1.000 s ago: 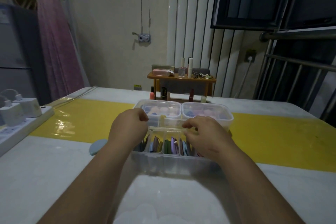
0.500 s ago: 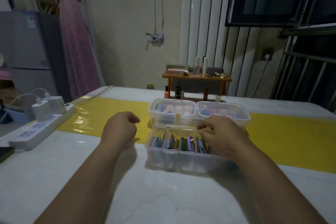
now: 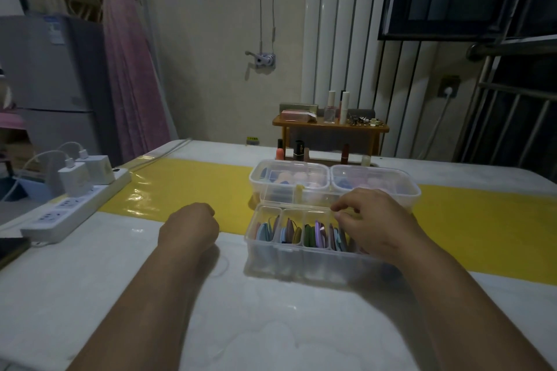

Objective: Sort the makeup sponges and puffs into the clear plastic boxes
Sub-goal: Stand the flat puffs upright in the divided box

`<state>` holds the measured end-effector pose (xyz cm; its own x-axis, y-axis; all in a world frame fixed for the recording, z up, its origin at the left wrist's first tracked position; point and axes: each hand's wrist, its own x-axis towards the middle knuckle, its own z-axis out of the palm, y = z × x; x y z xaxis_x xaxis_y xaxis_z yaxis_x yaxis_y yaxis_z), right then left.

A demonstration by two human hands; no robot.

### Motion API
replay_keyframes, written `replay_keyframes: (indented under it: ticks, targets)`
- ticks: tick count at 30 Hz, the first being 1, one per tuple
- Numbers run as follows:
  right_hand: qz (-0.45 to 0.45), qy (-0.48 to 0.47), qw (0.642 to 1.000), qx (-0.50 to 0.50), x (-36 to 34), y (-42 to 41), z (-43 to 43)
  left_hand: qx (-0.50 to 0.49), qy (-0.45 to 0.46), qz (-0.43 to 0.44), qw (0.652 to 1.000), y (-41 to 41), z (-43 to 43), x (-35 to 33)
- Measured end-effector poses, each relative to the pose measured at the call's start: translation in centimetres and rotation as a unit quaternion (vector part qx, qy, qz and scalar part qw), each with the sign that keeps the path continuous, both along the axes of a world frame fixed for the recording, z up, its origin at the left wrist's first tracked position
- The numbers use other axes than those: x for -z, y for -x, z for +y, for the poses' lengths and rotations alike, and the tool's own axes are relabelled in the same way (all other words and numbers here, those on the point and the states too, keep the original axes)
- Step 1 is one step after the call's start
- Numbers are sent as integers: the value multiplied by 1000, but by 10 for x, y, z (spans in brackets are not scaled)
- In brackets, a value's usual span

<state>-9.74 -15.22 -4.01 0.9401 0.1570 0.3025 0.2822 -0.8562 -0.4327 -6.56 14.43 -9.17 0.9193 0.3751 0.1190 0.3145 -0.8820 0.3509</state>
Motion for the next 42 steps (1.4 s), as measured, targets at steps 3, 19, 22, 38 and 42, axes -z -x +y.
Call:
replay_keyframes:
  ticks: [3,19,22,38,42]
  targets:
    - [0,0,1000,2,0,0,0,-8,-17,-13,1000,1,0,0]
    - [3,-6,1000,1,1,-1,0,-10,62,-201,978,9,-13,-15]
    - [10,-7,1000,2,1,-1,0,-2,96,-248,964,11,-22,-20]
    - [-10,-112,994,15,-2,-5,-14,55,389,-294,871,5,-67,-56]
    - [-12,-128,992,13,-1,-7,-15,74,419,-272,863,4,-84,-61]
